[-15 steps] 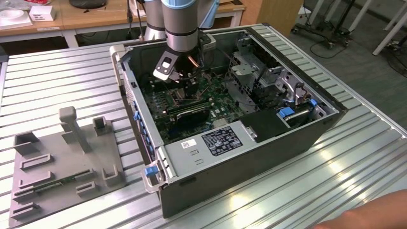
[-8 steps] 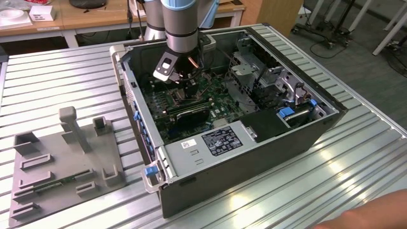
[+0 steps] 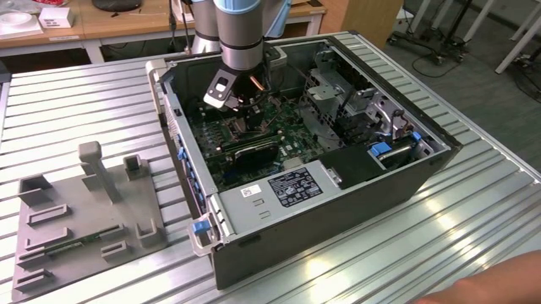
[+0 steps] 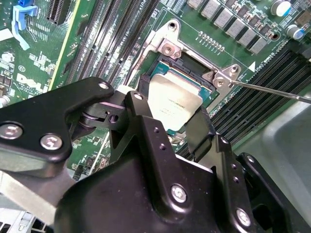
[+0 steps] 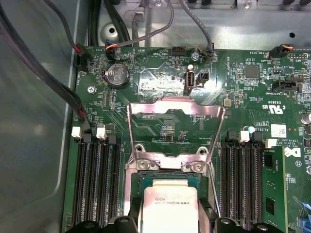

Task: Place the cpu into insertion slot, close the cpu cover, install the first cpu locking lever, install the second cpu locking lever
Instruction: 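Place the cpu into insertion slot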

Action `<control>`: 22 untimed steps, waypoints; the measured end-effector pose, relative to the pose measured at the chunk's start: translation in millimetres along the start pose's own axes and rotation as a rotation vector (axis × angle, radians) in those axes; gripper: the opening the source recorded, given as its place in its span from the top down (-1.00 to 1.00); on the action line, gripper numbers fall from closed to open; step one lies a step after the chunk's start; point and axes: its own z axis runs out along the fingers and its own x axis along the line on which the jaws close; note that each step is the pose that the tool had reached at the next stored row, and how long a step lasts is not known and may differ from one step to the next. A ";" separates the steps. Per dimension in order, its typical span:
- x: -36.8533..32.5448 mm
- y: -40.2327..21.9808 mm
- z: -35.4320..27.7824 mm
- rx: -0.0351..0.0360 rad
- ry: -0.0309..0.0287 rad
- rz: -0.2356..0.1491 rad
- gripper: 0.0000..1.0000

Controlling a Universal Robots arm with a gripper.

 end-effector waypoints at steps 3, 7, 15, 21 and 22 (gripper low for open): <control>0.0 -0.3 0.8 -0.0002 0.0001 0.000 -0.08; 0.0 -0.4 1.5 0.0000 0.0000 0.000 -0.08; 0.0 -0.6 2.5 -0.0004 -0.0025 0.026 -0.08; 0.0 -0.9 2.5 -0.0007 -0.0035 0.033 -0.08; 0.0 -1.7 2.4 -0.0005 -0.0034 0.033 -0.08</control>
